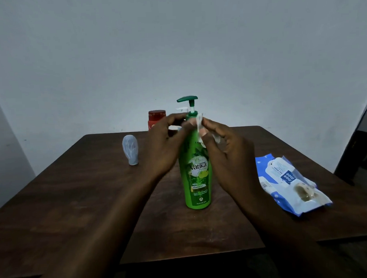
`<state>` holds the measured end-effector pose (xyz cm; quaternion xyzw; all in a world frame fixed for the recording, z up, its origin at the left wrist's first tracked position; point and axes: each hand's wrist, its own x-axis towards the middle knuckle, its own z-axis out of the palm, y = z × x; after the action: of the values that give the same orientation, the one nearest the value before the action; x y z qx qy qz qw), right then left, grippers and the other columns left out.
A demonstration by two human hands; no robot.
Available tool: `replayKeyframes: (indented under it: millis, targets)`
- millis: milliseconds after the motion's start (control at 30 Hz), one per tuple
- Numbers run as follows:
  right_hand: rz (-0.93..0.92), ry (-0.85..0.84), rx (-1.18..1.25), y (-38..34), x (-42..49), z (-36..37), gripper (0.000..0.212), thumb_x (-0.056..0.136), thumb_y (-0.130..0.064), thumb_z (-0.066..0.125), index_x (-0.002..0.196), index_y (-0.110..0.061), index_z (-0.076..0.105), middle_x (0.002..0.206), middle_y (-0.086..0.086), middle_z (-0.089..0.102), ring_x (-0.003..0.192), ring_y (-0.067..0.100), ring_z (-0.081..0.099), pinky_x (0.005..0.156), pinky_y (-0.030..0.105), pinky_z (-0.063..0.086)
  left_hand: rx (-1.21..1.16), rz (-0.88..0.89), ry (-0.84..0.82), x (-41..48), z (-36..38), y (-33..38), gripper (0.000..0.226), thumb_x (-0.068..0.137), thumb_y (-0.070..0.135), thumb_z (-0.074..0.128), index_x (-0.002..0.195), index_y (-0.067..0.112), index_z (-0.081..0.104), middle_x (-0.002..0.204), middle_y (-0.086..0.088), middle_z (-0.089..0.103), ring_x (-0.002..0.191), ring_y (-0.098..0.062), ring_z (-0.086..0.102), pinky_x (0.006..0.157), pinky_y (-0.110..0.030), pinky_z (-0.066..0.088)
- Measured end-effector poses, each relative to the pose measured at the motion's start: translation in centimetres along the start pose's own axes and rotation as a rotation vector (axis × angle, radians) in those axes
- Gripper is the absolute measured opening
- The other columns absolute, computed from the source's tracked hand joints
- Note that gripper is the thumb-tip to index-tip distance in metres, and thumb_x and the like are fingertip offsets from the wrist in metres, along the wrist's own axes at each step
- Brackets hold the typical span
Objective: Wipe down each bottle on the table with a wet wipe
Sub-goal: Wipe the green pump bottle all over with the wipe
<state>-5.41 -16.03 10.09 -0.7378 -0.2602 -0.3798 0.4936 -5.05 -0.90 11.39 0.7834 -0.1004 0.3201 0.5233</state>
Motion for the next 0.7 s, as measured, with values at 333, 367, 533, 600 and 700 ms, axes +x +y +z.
replayKeyframes:
  millis: [333,367,533,600,700]
  targets:
    - [0.243,-0.040,0.303,0.5,1.1,-0.5,0.018,0.094,-0.019,0.067,0.110,-0.021,0.074,0.101,-0.011,0.075,0.095,-0.003,0.069,0.078,0.014,0.054,-0.183,-0.086,-0.057,-2.8,1.1,-1.7,0.039,0.078,0.035,0.083,0.112,0.020,0.073,0.101,0.005,0.078,0.097,-0.008,0.073,0.079,-0.026,0.060]
    - [0.290,-0.071,0.376,0.7,1.3,-0.5,0.019,0.094,-0.018,0.067,0.112,-0.021,0.073,0.103,-0.008,0.076,0.098,0.001,0.070,0.079,0.018,0.055,-0.192,-0.085,-0.076,-2.8,1.1,-1.7,0.035,0.080,0.031,0.083,0.111,0.020,0.074,0.100,0.005,0.078,0.095,-0.009,0.073,0.078,-0.024,0.059]
    - [0.373,-0.297,0.625,2.4,3.0,-0.7,0.026,0.101,-0.012,0.052,0.123,-0.013,0.066,0.111,-0.003,0.075,0.106,0.010,0.069,0.085,0.022,0.054,-0.190,-0.090,-0.172,-2.3,0.4,-1.3,0.029,0.083,0.028,0.081,0.110,0.020,0.076,0.098,0.005,0.079,0.092,-0.011,0.075,0.081,-0.030,0.061]
    - [0.394,-0.410,0.753,3.1,3.5,-0.8,0.028,0.103,-0.014,0.047,0.124,-0.010,0.064,0.120,0.005,0.072,0.116,0.020,0.065,0.097,0.031,0.052,-0.185,-0.094,-0.218,-2.1,0.1,-1.2,0.029,0.082,0.030,0.080,0.109,0.020,0.077,0.100,0.004,0.079,0.094,-0.013,0.075,0.085,-0.038,0.062]
    - [0.543,-0.595,0.990,3.2,4.3,-0.7,0.038,0.097,-0.023,0.044,0.123,-0.006,0.066,0.127,0.016,0.066,0.122,0.030,0.060,0.107,0.045,0.047,-0.172,-0.097,-0.271,-2.1,-0.2,-0.9,0.028,0.081,0.030,0.081,0.107,0.020,0.078,0.099,0.003,0.079,0.093,-0.016,0.076,0.085,-0.044,0.062]
